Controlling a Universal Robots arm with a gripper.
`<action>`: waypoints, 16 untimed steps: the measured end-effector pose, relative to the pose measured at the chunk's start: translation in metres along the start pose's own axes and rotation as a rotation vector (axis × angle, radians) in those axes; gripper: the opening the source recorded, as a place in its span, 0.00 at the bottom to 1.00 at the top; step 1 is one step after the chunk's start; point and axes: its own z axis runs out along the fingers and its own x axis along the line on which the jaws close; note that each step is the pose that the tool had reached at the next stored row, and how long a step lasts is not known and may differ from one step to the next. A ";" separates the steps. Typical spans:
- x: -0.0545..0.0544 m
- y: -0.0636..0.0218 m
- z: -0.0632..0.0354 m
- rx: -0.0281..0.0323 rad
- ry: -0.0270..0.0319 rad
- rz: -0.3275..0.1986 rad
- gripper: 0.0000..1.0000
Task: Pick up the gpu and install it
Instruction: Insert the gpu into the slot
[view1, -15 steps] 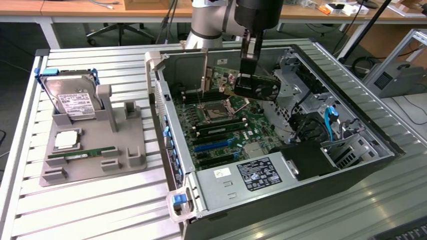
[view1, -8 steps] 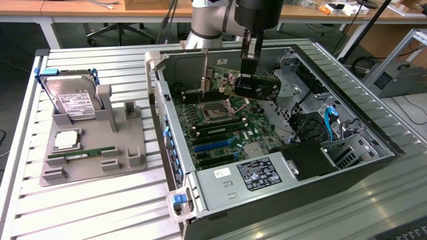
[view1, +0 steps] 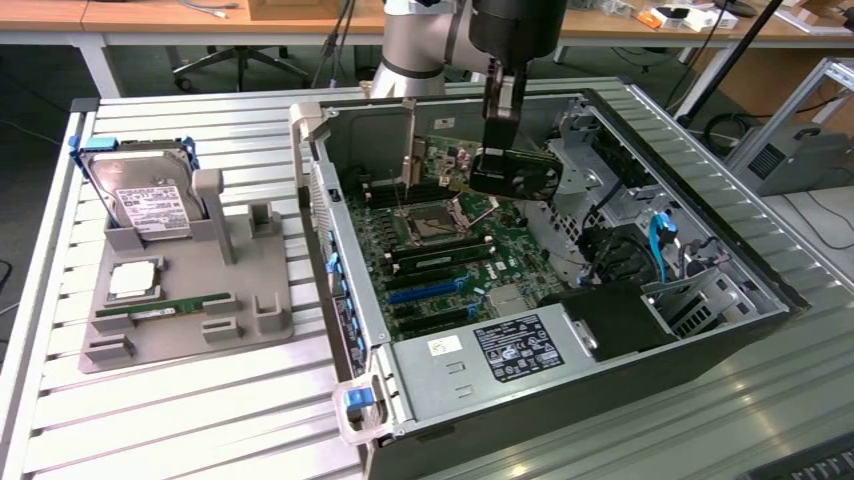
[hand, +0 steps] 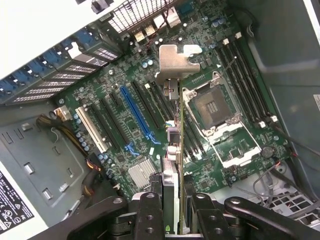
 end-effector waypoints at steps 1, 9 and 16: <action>0.000 0.0000 0.0000 0.0004 0.0001 -0.003 0.27; 0.000 0.0000 0.0002 0.0036 0.0006 -0.030 0.27; 0.000 0.0000 0.0003 0.0062 0.0017 -0.049 0.27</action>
